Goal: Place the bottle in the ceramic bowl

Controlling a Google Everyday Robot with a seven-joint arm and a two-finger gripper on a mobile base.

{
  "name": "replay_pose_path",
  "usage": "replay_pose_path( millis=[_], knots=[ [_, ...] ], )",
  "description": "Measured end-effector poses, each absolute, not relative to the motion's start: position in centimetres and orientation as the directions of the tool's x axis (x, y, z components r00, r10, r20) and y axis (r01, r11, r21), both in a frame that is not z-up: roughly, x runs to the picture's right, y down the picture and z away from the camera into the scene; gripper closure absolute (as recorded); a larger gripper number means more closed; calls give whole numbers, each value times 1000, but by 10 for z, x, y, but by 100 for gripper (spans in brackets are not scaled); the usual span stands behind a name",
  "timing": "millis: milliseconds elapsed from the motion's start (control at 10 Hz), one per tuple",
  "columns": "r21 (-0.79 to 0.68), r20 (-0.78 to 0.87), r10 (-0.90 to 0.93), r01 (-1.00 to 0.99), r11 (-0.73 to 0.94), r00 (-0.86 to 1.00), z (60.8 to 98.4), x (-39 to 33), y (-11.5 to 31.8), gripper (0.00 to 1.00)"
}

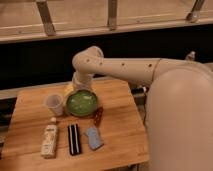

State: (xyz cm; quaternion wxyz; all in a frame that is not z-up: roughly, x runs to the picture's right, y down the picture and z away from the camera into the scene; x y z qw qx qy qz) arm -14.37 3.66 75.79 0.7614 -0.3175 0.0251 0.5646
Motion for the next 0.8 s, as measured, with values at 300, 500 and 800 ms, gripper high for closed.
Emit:
replay_pose_path(
  millis=[300, 500, 800],
  knots=[
    [-501, -399, 839, -855, 137, 369, 726, -162, 88, 20],
    [-514, -396, 836, -846, 141, 380, 716, -170, 100, 20],
    [-515, -396, 836, -845, 141, 381, 716, -171, 100, 20]
  ],
)
